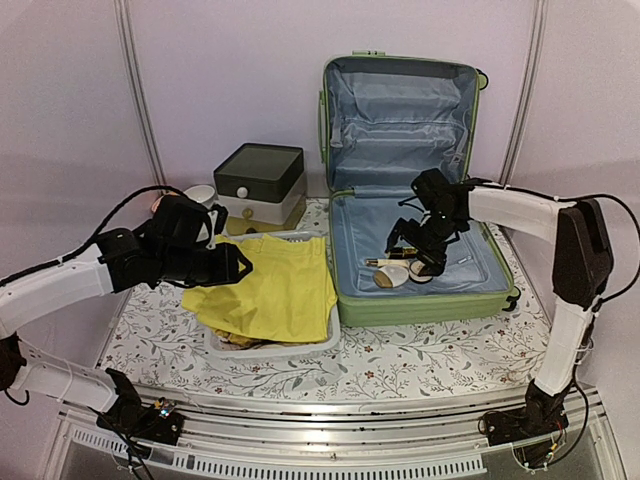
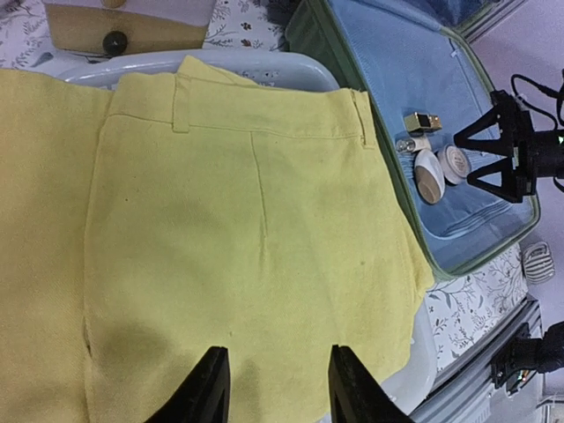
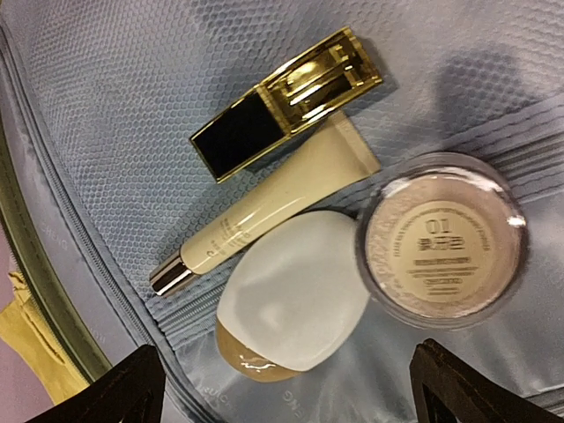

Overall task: Open, take out, and arrange the luggage
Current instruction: Adjust the clothes in the bin, then move the bin to the corner of the board.

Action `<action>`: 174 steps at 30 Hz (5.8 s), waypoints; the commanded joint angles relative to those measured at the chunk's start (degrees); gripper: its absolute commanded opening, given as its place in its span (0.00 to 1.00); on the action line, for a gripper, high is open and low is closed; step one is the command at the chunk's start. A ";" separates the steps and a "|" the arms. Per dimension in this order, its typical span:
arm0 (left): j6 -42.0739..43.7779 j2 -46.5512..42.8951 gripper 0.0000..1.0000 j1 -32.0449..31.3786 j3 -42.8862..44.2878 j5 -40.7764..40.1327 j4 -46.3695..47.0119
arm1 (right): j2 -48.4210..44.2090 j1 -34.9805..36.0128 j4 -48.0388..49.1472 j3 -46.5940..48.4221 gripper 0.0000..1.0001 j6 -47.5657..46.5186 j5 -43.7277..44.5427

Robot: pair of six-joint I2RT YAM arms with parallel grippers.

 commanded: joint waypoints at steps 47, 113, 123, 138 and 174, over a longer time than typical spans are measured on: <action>-2.02 -5.48 0.80 11.97 -7.26 -1.12 -15.29 | -4.81 6.40 -6.71 3.36 0.99 -3.76 17.34; 16.63 -3.72 0.98 46.95 15.57 9.12 -28.26 | -16.22 6.29 0.00 0.61 0.99 -19.20 17.68; 6.07 -6.01 0.66 29.36 11.93 21.09 -13.26 | -19.62 6.31 5.64 -2.94 0.99 -23.82 13.80; -0.72 8.17 0.00 9.51 8.31 16.70 7.74 | -24.50 6.31 9.63 -9.17 0.99 -24.95 15.79; -5.31 12.75 0.00 4.76 3.12 6.55 22.03 | -33.40 5.52 14.84 -18.64 0.99 -24.43 22.03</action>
